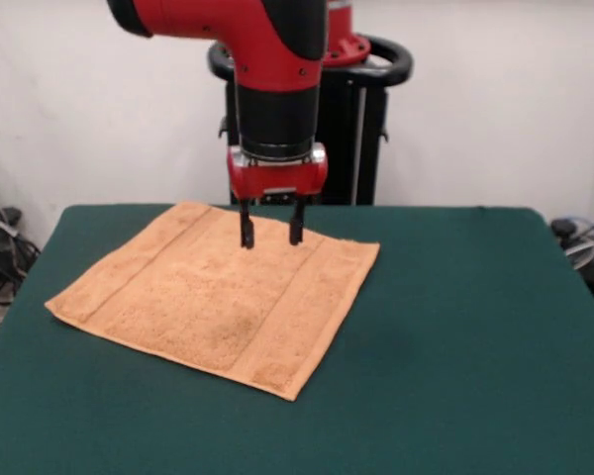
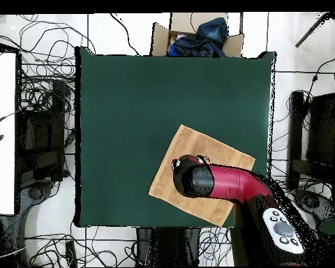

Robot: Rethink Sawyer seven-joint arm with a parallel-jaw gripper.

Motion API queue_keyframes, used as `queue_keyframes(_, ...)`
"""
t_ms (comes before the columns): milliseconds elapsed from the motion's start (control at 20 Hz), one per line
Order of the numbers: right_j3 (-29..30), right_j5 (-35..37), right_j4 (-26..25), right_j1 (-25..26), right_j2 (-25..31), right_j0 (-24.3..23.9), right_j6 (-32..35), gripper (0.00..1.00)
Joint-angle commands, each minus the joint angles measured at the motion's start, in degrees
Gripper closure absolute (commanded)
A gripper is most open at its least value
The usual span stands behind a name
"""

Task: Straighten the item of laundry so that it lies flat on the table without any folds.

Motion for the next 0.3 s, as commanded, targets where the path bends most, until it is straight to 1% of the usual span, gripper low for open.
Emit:
queue_keyframes(50,-0.1,-2.7,-3.9,0.2,0.2,-0.5,4.3,0.00)
queue_keyframes(300,-0.1,-4.5,-4.3,1.0,0.6,-1.4,5.6,0.00)
